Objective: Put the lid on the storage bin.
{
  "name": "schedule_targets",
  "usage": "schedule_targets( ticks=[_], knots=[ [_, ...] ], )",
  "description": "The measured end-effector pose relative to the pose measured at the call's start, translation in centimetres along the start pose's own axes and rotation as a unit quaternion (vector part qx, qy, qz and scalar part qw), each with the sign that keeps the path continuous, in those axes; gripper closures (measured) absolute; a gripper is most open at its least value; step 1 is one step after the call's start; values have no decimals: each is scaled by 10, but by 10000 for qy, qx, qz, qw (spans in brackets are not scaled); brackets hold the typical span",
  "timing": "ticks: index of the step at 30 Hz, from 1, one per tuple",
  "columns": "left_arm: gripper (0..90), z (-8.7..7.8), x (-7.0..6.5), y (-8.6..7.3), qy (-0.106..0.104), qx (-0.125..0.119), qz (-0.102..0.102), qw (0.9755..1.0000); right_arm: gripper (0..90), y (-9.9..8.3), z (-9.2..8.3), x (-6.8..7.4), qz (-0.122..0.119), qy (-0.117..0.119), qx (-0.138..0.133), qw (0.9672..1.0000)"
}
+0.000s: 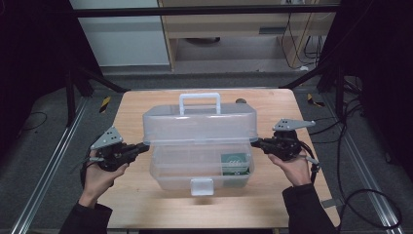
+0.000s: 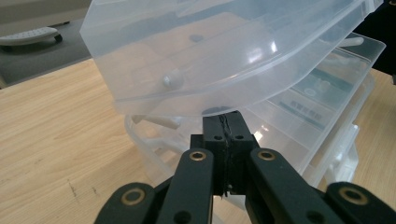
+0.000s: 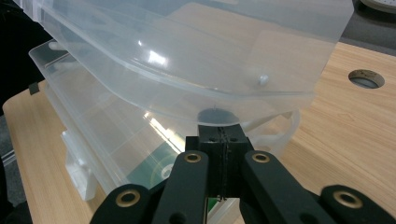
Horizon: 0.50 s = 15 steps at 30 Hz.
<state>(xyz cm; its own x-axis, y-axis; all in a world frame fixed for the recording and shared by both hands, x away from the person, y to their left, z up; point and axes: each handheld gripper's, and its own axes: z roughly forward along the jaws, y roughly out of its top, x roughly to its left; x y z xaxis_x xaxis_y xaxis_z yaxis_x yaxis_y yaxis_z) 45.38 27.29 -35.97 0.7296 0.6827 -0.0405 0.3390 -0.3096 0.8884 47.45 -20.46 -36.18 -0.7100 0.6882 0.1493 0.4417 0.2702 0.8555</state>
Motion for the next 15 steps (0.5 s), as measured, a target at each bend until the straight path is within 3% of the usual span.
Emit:
schedule_targets(
  ticks=[15],
  knots=[
    [891, -2, -3, -20, 56, 198, -66, 9998, 900, -20, -5, 7, -39, -119, 162, 9998]
  ],
)
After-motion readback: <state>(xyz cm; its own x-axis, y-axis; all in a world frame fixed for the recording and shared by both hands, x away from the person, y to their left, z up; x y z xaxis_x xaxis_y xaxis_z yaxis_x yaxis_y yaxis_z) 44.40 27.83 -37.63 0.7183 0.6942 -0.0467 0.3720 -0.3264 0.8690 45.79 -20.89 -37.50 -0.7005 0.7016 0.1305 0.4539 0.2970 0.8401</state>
